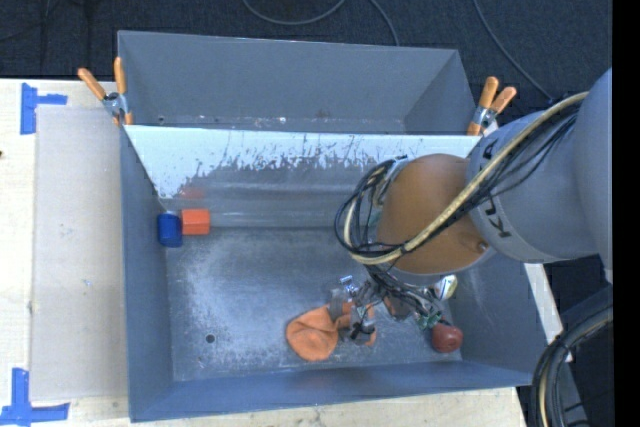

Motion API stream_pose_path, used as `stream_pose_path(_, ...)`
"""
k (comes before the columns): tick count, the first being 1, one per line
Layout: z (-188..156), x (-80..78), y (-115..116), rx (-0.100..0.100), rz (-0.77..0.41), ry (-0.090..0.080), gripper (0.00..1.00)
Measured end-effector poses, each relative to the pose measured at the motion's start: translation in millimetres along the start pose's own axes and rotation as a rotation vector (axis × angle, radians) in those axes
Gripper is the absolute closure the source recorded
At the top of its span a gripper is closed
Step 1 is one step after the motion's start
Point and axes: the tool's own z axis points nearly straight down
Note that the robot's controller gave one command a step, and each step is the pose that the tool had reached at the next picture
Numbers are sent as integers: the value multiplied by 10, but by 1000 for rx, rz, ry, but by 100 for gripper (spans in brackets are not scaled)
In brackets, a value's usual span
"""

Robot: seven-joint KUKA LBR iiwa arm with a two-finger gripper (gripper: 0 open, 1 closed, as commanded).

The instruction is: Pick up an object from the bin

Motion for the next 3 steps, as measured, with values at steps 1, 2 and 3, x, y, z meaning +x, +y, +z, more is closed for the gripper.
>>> stream_pose_path(1, 0, 0, 0, 0, 0, 0, 100)
stream_pose_path(2, -505, 25, 24, -2, -9, 6, 100)
stream_pose_path(3, -1193, -23, 8, -1, -38, 3, 100)
